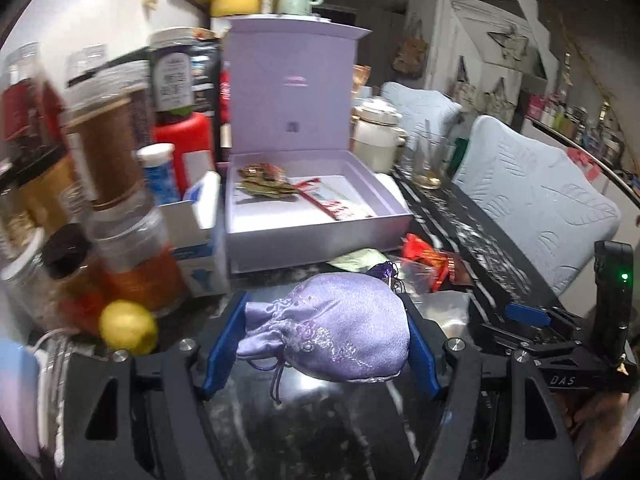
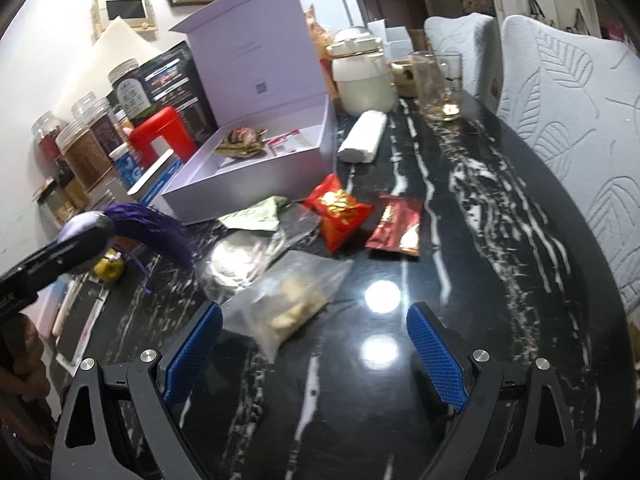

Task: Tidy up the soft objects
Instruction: 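Grasp the lavender drawstring pouch with the left gripper, then grasp the green-labelled packet with the right gripper while the left holds the pouch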

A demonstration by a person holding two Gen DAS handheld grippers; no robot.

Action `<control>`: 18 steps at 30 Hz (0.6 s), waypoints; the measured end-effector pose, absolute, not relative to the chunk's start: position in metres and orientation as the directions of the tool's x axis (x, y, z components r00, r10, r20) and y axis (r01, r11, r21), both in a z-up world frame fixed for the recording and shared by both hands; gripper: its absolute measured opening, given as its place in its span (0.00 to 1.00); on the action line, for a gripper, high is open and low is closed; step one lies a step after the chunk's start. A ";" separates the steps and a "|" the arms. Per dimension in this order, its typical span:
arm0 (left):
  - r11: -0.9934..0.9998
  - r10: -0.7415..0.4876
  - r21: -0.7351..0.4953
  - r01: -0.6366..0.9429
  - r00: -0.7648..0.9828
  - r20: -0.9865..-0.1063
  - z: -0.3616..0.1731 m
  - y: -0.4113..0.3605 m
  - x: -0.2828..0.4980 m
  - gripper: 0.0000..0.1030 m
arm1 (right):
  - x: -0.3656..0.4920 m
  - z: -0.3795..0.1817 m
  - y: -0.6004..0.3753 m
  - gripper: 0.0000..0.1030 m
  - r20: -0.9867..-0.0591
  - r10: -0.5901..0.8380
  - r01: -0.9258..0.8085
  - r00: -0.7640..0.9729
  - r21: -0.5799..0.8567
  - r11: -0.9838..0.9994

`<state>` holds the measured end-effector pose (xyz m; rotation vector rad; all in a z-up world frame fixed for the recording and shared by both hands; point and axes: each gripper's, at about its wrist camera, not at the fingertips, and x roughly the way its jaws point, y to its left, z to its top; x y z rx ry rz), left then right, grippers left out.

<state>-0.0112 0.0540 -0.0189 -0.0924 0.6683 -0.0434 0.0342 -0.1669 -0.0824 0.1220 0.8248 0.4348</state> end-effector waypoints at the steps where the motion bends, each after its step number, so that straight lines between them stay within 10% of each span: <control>1: 0.996 -0.054 -0.092 -0.004 0.784 -0.619 -0.020 0.057 -0.014 0.69 | 0.034 -0.083 -0.163 0.92 -0.684 0.427 -0.335 0.592 0.272 0.902; 18: 0.996 0.019 -0.050 -0.069 0.746 -0.666 -0.060 0.086 -0.011 0.69 | 0.055 -0.072 -0.109 0.92 -0.685 0.460 -0.409 0.566 0.251 0.877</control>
